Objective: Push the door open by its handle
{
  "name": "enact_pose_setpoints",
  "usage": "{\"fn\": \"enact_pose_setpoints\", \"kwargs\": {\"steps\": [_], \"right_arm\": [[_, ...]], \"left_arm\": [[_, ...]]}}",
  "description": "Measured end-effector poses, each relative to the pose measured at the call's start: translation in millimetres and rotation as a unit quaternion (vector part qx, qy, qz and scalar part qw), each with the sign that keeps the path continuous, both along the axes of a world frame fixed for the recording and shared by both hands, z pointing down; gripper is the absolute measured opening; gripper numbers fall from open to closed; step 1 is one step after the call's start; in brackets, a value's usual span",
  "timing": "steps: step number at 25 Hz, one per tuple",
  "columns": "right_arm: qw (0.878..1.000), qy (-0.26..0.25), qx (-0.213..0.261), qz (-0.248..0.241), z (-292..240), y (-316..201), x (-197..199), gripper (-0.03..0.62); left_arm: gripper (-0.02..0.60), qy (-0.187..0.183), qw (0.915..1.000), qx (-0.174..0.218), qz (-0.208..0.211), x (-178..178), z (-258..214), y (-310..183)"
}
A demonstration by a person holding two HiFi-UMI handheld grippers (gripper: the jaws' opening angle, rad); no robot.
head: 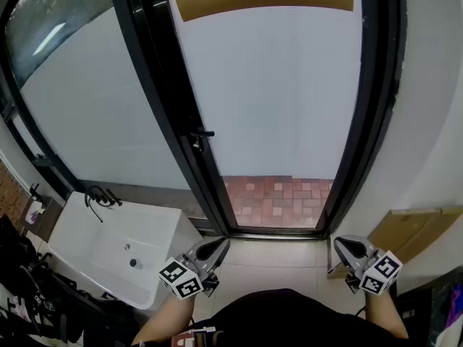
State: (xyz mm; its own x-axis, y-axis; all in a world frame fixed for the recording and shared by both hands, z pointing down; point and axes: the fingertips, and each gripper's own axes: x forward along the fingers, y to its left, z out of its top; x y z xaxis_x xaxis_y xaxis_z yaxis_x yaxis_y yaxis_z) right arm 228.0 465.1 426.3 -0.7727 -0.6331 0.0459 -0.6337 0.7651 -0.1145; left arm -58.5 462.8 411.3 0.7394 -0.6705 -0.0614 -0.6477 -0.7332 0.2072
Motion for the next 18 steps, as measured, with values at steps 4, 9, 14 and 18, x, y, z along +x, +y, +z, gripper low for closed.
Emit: {"fn": "enact_pose_setpoints", "kwargs": {"steps": [4,9,14,18], "right_arm": [[1.000,0.007,0.001,-0.001,2.8,2.7,22.6,0.000],[1.000,0.003,-0.004,-0.010,7.8,-2.8,36.2,-0.001],[1.000,0.004,-0.016,-0.018,19.9,-16.7,33.8,-0.001],[1.000,0.010,-0.022,-0.017,24.9,-43.3,20.2,0.000]], "left_arm": [[-0.006,-0.003,1.0000,-0.005,0.002,27.7,-3.2,-0.5],[-0.006,-0.009,0.9999,-0.001,-0.007,42.4,0.2,-5.7],[-0.006,-0.033,0.9988,0.005,-0.036,28.9,-4.3,-28.6],[-0.006,-0.067,0.9958,0.031,-0.055,3.2,-8.6,-69.7]]}}
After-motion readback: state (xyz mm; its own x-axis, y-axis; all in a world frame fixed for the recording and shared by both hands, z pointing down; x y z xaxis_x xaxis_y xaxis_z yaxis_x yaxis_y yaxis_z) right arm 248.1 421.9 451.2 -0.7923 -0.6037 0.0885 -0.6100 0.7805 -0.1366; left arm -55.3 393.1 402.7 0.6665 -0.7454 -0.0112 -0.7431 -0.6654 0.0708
